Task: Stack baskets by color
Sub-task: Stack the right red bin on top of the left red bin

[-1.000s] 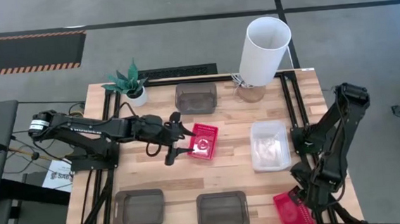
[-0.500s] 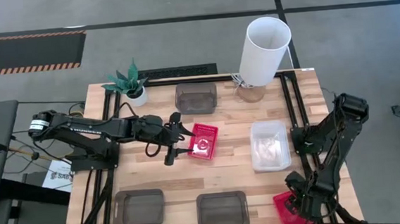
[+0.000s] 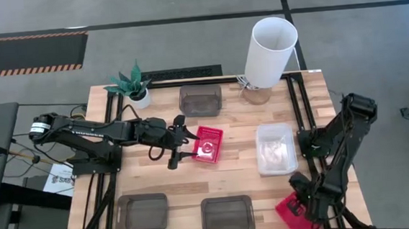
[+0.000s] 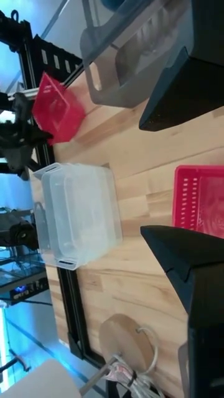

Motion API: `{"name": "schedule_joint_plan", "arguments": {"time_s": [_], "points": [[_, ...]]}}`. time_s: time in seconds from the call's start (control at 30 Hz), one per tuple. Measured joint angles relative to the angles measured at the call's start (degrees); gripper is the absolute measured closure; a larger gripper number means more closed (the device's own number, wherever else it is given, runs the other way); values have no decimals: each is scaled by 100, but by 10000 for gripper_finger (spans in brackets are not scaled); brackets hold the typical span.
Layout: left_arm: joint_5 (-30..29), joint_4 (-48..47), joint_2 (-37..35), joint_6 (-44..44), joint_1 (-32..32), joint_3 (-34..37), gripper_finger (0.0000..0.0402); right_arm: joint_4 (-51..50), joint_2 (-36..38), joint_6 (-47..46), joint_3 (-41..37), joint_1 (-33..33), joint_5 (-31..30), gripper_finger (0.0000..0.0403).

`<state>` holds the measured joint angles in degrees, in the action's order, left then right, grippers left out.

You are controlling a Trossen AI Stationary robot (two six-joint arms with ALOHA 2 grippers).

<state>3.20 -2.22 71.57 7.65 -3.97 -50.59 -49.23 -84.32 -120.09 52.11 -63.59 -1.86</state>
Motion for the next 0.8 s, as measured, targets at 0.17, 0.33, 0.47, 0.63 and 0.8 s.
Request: {"name": "schedule_joint_plan", "arguments": {"time_s": [0.17,0.33,0.47,0.63,0.8], "points": [[17,65,0,49,19,-11,152,-307,608,533,284,96,-264,389],[49,38,-18,52,92,-120,152,-506,1183,1470,696,91,-984,390],[59,-68,-259,94,232,-113,152,-197,1686,2987,805,183,-2720,395],[604,202,-743,579,640,528,152,399,2059,5145,805,789,-4601,394],[905,1624,-1202,-89,1275,1448,152,1672,2132,6435,803,2391,-4422,394]]}}
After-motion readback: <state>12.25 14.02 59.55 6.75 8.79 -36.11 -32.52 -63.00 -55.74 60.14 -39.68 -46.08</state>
